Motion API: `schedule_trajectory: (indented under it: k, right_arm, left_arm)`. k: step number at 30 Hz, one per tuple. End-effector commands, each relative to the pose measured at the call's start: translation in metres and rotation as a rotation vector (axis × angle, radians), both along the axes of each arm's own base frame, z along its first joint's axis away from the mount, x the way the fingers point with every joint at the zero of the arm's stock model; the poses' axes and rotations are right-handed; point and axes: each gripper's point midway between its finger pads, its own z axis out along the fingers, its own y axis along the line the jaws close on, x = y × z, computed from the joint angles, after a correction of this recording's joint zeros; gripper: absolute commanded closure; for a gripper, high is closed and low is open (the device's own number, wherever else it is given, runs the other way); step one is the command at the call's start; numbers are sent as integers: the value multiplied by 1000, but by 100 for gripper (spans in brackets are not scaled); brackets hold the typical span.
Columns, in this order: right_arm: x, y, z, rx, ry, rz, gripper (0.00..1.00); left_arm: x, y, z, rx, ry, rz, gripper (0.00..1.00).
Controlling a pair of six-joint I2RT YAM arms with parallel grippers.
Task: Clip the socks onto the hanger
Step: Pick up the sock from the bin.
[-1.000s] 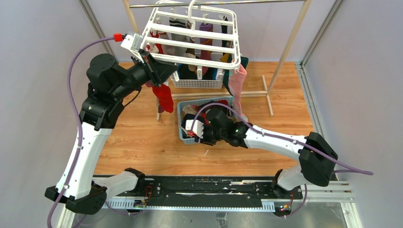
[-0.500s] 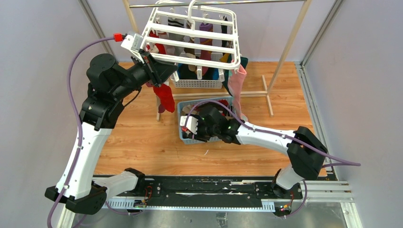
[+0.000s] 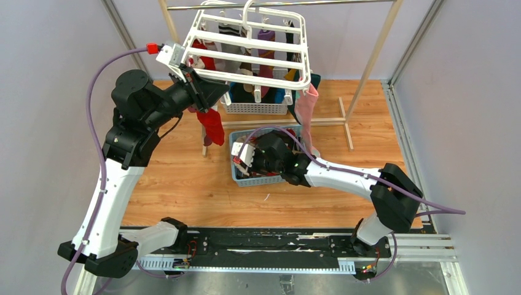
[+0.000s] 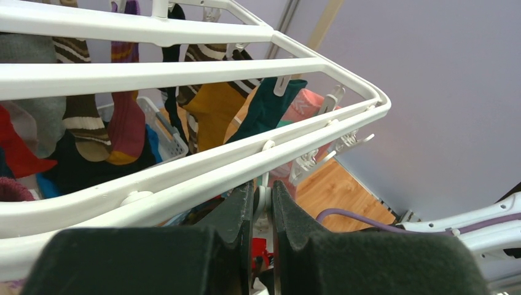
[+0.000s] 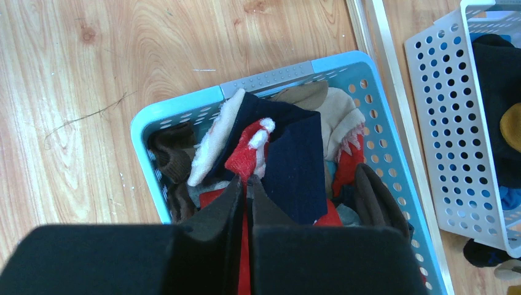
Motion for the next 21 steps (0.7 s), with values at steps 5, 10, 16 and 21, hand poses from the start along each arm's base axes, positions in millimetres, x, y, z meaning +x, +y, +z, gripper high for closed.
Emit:
schedule_trajectory:
  k: [5,10,16,21]
  right_arm:
    - [-11,6,33,96,53,8,100]
    - [-22,-1,69,204,90,24,100]
    - [-35,-10,127,365,110,35,100]
    - [-41,-19,202,610,71,16,100]
  left_arm:
    - [-12,2,-8,22,22,-19,95]
    - [-12,3,-7,23,20,-19,95]
    - [-13,3,-7,22,20,-20,95]
    - [-13,1,-8,21,24,-31,95]
